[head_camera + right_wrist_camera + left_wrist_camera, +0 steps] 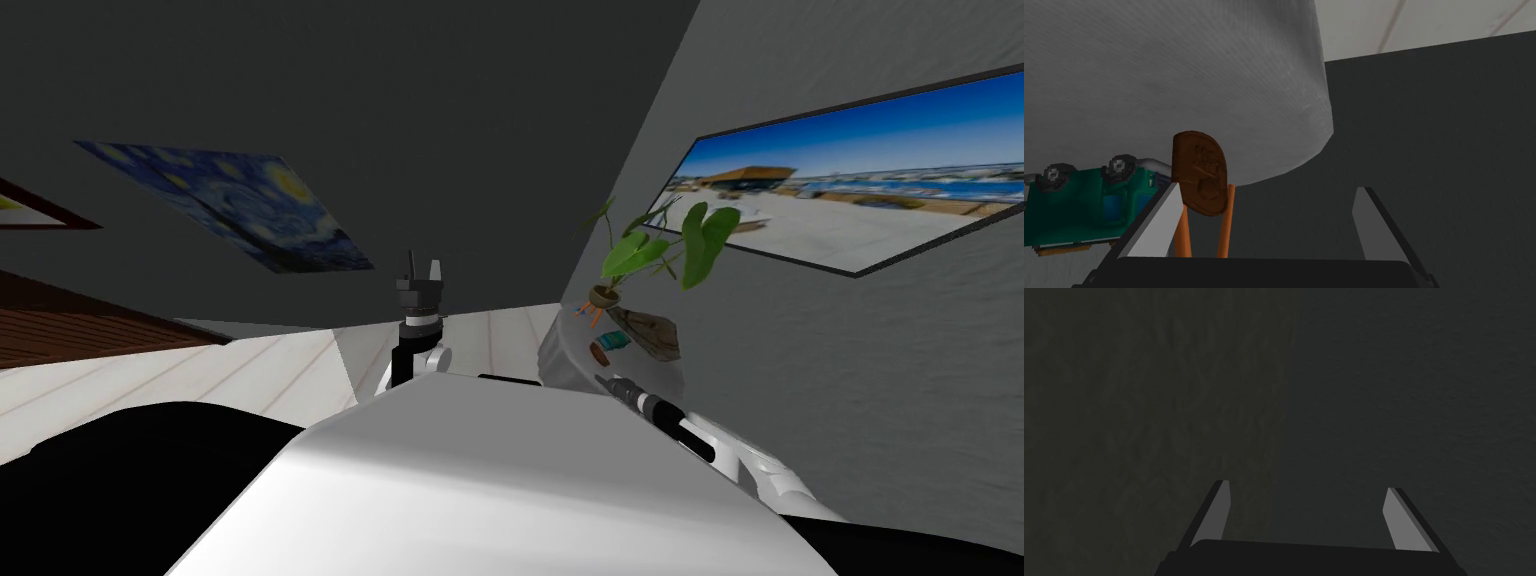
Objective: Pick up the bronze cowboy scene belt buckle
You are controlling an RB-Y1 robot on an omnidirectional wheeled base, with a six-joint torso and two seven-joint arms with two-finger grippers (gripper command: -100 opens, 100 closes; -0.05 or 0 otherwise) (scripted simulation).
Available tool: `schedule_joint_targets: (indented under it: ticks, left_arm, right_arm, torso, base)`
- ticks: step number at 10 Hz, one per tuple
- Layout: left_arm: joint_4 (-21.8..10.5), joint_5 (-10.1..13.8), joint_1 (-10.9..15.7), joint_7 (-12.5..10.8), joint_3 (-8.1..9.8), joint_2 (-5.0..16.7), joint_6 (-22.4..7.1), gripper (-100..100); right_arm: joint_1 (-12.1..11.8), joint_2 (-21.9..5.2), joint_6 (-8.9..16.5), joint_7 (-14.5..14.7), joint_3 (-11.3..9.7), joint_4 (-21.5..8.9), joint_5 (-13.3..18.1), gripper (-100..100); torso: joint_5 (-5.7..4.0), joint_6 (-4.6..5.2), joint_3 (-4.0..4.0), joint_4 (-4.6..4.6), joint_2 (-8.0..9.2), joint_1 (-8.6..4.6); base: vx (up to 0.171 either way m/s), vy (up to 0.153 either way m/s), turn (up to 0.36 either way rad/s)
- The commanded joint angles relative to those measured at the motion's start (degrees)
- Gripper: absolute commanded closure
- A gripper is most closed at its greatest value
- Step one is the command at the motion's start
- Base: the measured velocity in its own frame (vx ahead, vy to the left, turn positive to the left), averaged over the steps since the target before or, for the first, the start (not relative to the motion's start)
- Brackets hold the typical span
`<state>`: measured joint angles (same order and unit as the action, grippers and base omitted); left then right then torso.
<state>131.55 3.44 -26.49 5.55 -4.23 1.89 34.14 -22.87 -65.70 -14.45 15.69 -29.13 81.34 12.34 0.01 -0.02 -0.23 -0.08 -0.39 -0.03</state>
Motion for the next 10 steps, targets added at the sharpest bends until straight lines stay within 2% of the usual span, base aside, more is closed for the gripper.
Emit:
schedule_joint_targets:
  ticks: [1, 4, 8, 9, 10]
  left_arm:
    - [0.00, 0.00, 0.00, 0.00, 0.00, 0.00, 0.00, 0]
    - [0.00, 0.00, 0.00, 0.00, 0.00, 0.00, 0.00, 0]
    - [0.00, 0.00, 0.00, 0.00, 0.00, 0.00, 0.00, 0]
    - [0.00, 0.00, 0.00, 0.00, 0.00, -0.01, 0.00, 0]
    - [0.00, 0.00, -0.01, 0.00, 0.00, 0.00, 0.00, 0]
  right_arm:
    - [-0.57, -1.72, -0.70, 0.13, -0.74, -2.49, 2.33, -100]
    - [-0.49, -5.02, -2.03, -0.71, -2.48, -5.85, 6.09, -100]
    - [-0.24, -7.70, -3.90, -1.84, -4.11, -8.63, 10.23, -100]
    - [-0.40, -7.32, -3.82, -1.51, -3.65, -8.45, 9.46, -100]
    - [-0.36, -7.37, -4.00, -1.56, -3.68, -8.58, 9.59, 0]
  torso:
    - [0.00, 0.00, 0.00, 0.00, 0.00, 0.00]
    - [0.00, 0.02, 0.02, 0.01, 0.05, 0.04]
    - [0.04, 0.05, 0.05, 0.02, 0.10, 0.26]
    - [0.04, 0.04, 0.05, 0.02, 0.09, 0.28]
    - [0.03, 0.09, 0.13, 0.04, 0.24, 0.23]
  base:
    - [0.109, -0.021, 0.248]
    - [0.093, -0.014, 0.229]
    - [0.081, 0.025, 0.191]
    - [0.037, 0.010, 0.038]
    - [0.008, 0.002, -0.006]
